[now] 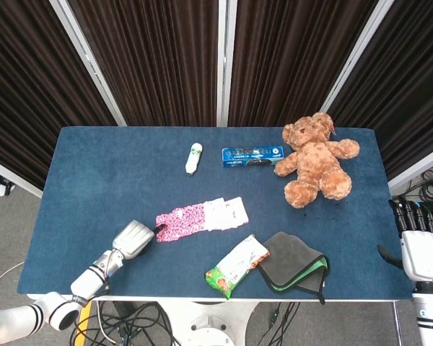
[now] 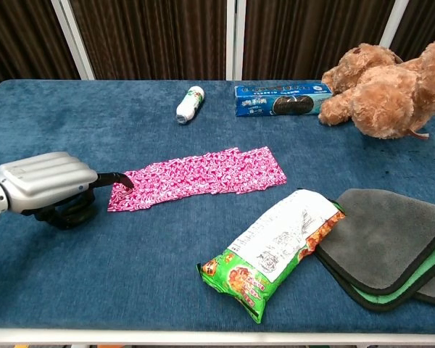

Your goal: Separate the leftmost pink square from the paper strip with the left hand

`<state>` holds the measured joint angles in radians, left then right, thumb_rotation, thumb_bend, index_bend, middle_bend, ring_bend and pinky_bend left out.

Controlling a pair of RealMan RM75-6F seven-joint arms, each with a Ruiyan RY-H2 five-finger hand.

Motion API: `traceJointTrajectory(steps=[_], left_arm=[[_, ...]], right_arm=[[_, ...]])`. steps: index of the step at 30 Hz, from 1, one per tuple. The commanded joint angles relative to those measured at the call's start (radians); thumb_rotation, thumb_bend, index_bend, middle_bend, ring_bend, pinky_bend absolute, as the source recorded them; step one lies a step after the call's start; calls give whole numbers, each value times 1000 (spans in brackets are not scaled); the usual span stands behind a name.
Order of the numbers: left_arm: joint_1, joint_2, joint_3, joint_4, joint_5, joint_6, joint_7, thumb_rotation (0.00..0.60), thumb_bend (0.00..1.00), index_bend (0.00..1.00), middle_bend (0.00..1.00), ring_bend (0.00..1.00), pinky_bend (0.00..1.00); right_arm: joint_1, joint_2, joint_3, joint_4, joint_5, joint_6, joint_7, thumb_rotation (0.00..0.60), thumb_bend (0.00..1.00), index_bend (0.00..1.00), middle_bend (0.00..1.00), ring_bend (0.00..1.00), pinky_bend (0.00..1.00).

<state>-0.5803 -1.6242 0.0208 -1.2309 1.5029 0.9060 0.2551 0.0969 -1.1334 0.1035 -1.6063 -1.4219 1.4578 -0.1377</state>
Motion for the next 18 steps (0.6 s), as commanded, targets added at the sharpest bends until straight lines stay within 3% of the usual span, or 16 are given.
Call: traceJointTrajectory(steps=[1, 9, 18], left_arm=[[-1, -2, -1, 8, -8, 0, 4, 600, 556, 135, 789, 782, 689], [11, -4, 6, 74, -21, 21, 53, 600, 556, 135, 786, 781, 687], [21, -8, -6, 137, -64, 13, 22, 600, 559, 135, 774, 767, 678]], right_arm=[[1, 0, 0, 1, 1, -2, 1, 600, 108, 0, 0, 0, 0], [3, -3, -1, 0, 2, -7, 0, 600, 108, 0, 0, 0, 0], [7, 0, -6, -17, -4, -13, -5, 600, 107, 0, 0, 0, 0]])
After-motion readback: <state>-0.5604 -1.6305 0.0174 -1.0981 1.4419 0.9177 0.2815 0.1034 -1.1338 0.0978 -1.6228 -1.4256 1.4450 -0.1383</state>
